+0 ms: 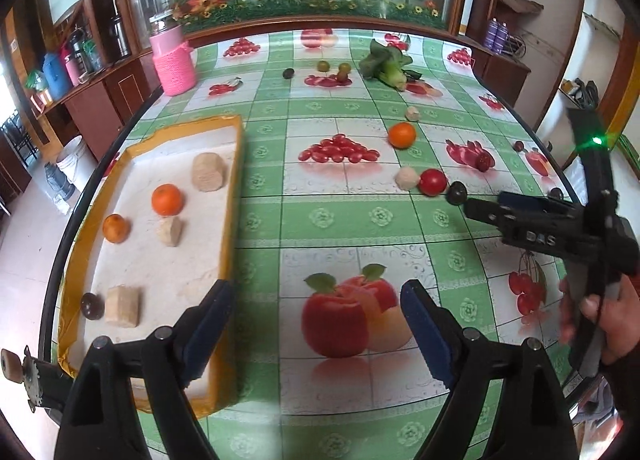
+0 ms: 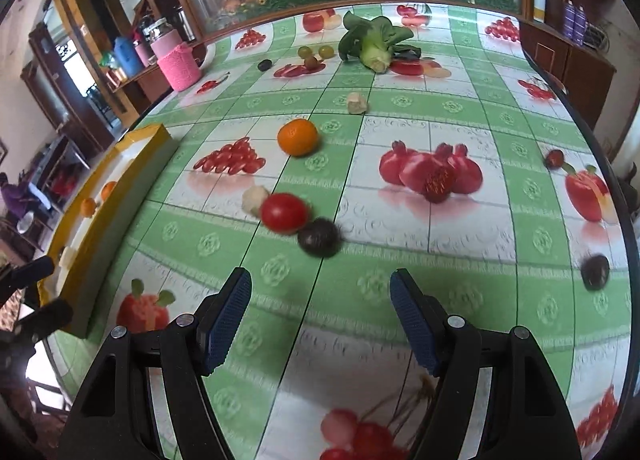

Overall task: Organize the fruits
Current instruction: 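Grasp a red tomato with the left tool while the right tool grasps a dark plum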

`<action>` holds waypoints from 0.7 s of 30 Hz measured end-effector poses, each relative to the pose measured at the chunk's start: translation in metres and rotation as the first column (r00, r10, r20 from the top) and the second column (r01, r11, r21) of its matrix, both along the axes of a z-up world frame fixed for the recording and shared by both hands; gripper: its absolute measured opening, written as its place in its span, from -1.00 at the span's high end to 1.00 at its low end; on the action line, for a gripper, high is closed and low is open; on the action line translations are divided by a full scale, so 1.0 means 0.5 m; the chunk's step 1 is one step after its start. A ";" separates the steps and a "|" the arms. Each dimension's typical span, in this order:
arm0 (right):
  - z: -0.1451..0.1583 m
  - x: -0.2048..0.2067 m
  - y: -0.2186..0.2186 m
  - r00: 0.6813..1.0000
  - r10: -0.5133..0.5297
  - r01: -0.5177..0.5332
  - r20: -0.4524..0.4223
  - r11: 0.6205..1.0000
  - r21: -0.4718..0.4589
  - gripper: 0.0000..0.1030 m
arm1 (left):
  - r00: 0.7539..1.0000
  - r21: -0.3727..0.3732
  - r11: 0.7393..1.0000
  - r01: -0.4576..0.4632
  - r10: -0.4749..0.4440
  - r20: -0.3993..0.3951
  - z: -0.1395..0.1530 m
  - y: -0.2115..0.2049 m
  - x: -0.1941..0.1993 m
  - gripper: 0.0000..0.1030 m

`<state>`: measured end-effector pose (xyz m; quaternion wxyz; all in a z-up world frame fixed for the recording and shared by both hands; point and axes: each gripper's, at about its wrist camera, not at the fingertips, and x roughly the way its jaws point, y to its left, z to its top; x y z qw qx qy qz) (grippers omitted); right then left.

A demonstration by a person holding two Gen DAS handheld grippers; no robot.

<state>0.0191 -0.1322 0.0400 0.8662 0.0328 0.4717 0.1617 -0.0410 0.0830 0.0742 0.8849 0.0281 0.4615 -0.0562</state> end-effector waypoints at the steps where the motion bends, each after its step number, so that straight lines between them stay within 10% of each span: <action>1: -0.005 0.009 0.004 1.000 0.016 -0.016 -0.001 1.000 -0.001 -0.32 | 1.000 0.005 1.000 0.002 -0.002 -0.002 0.000 -0.005 0.001 -0.69; 9: -0.028 0.050 0.024 0.994 0.105 -0.105 0.014 0.993 -0.045 0.55 | 0.999 0.030 1.000 -0.005 0.006 -0.038 -0.022 -0.041 0.042 -0.71; 21: 0.021 -0.039 -0.123 0.996 -0.061 0.059 0.069 0.998 0.031 0.55 | 0.996 -0.028 0.997 0.069 -0.070 -0.060 -0.057 -0.166 0.179 -0.70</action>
